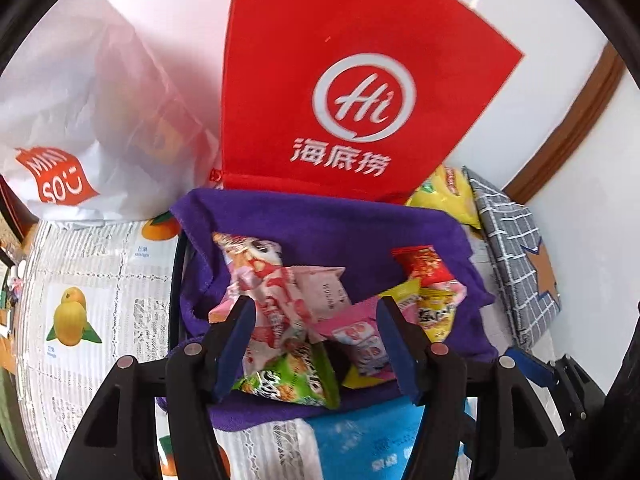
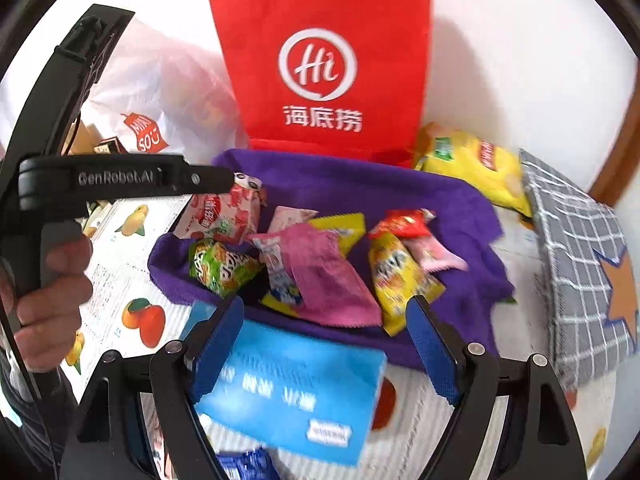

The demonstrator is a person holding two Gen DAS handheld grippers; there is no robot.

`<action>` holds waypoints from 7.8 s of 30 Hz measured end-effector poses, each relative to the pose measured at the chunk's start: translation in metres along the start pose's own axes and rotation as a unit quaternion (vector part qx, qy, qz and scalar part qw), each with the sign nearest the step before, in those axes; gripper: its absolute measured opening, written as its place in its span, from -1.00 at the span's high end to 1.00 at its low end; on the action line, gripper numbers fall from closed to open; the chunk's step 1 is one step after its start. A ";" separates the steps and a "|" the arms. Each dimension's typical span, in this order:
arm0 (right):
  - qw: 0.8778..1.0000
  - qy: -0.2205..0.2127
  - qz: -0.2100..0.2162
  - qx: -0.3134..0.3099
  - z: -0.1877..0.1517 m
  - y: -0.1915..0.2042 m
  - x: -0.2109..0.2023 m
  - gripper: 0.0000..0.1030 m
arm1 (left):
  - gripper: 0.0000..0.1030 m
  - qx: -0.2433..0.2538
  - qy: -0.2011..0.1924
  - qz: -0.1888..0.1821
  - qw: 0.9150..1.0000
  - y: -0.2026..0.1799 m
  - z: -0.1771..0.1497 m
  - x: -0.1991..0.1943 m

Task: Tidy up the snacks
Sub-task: 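Withdraw both tools from the towel back toward the tissue box, then grasp the blue snack packet with the right tool while left tool grasps the Toy Story stick packet, then carry the stick packet with the left tool while right tool carries the blue packet over the towel, then lower both packets into the towel pile and open both tools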

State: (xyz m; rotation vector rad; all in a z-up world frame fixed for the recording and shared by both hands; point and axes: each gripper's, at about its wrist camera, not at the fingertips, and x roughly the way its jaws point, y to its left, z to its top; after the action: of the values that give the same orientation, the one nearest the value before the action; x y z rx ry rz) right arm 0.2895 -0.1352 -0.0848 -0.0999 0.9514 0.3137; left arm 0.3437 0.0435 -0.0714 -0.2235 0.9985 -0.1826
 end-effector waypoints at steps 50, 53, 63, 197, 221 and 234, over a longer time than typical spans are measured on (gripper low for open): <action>0.995 0.015 0.023 -0.093 -0.167 0.062 0.017 -0.02 | -0.32 -0.003 -0.012 0.059 0.998 0.044 -0.172 -0.075; 0.996 0.006 0.019 -0.085 -0.169 0.061 0.016 0.01 | -0.32 0.000 0.000 0.059 0.998 0.039 -0.180 -0.067; 0.997 -0.013 0.013 -0.075 -0.173 0.061 0.014 0.02 | -0.32 -0.002 0.018 0.032 0.999 0.026 -0.193 -0.050; 0.990 -0.134 -0.040 0.028 0.010 -0.005 -0.049 0.18 | 0.64 0.020 -0.077 0.037 0.996 -0.019 -0.065 -0.090; 0.993 -0.097 -0.055 0.032 0.069 -0.034 0.022 0.18 | 0.64 -0.001 -0.040 0.041 0.998 -0.004 0.014 -0.003; 0.994 -0.065 -0.067 0.057 0.066 -0.067 0.054 0.18 | 0.64 -0.032 -0.022 0.049 0.998 0.030 0.019 0.012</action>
State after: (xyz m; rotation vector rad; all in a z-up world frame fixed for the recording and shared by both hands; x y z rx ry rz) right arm 0.3912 -0.1727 -0.0937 -0.0367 0.8269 0.1400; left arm 0.3679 0.0712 -0.0797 -0.2353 0.9703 -0.0565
